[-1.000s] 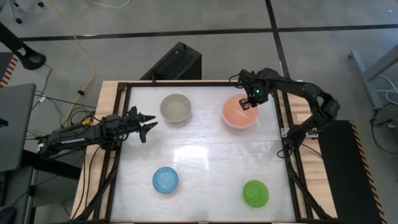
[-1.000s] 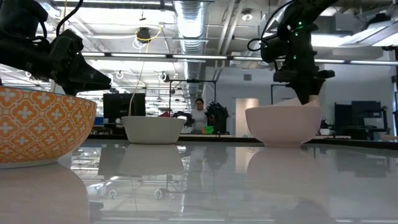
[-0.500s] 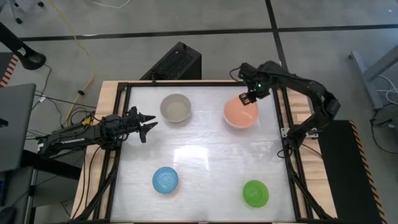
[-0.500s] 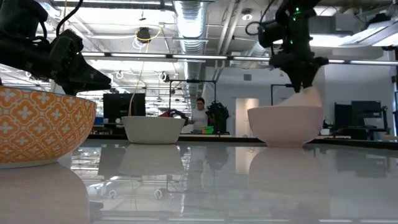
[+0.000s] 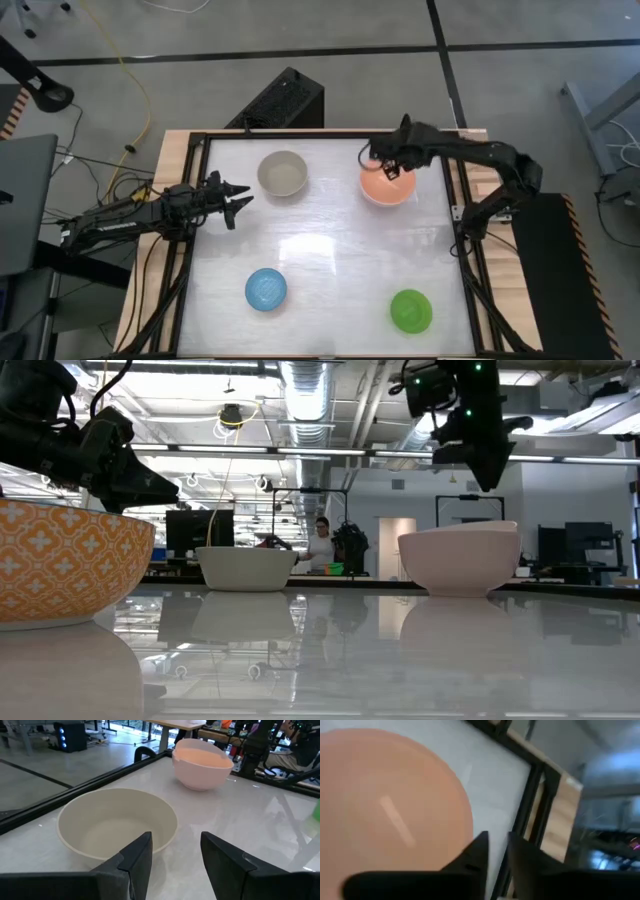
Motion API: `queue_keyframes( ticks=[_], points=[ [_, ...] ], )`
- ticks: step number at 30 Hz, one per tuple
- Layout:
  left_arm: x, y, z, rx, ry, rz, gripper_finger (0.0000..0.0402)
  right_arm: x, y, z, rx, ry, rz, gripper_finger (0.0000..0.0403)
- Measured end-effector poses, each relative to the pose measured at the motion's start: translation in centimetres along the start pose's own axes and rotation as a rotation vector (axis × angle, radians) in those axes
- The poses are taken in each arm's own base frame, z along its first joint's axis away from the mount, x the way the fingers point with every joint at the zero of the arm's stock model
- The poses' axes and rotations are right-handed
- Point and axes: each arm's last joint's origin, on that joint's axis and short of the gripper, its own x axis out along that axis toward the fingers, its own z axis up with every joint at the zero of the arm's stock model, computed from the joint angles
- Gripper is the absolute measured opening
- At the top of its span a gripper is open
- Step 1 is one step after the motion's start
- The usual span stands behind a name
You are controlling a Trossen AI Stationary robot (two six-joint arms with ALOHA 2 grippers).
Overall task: Nest bowls inside each other
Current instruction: Stack the beige bowl on top of the white bowl
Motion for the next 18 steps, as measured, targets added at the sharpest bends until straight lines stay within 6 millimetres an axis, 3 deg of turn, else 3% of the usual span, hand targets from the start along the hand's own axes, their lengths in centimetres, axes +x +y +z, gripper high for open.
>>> queue_keyframes(
  ticks=[4, 11, 18],
  points=[
    [0.0, 0.0, 0.0, -0.005, 0.0, 0.0, 0.0158, 1.3, 2.1, -1.3, -0.021, -0.131, -0.078, 0.0014],
    [0.0, 0.0, 0.0, -0.026, 0.0, 0.0, 0.0158, 4.6, 3.2, -2.4, 0.028, -0.157, -0.114, 0.0013],
    [0.0, 0.0, 0.0, -0.025, 0.0, 0.0, 0.0158, 6.2, 4.0, -3.1, 0.05, -0.165, -0.091, 0.0006]
  ],
)
